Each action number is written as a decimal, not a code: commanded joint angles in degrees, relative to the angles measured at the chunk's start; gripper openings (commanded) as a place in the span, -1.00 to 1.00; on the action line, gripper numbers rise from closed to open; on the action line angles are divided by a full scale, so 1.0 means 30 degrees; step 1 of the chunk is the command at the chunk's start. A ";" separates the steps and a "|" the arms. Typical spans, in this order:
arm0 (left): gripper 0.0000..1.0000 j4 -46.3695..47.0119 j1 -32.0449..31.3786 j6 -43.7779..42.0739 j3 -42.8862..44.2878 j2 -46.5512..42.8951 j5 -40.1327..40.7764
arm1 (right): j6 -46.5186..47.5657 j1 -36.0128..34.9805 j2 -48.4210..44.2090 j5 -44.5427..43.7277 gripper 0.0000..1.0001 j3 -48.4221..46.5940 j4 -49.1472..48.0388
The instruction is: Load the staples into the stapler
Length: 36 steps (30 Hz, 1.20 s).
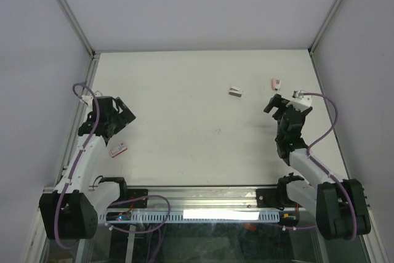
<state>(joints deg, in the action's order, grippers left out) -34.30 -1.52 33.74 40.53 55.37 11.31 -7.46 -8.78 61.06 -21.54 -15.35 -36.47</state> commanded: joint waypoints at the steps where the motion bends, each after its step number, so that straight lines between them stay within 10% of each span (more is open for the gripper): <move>1: 0.98 -0.0271 0.1863 0.0287 -0.0114 0.0666 -0.0944 | -0.6025 0.0059 -0.2450 -0.3444 0.99 -0.1681 0.5865; 18: 0.98 -0.3549 0.3030 0.4704 0.0253 0.0458 0.3184 | -0.4815 0.0166 -0.5248 -0.0935 1.00 -0.0918 0.5674; 36: 0.98 -0.1135 0.5361 0.4957 -0.2304 0.4234 0.0158 | -0.4661 0.0151 -0.5504 -0.1543 0.99 -0.0684 0.5534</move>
<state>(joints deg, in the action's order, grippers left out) -41.87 14.72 49.93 33.26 65.76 16.62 -21.10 -8.45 45.12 -24.67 -17.02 -17.74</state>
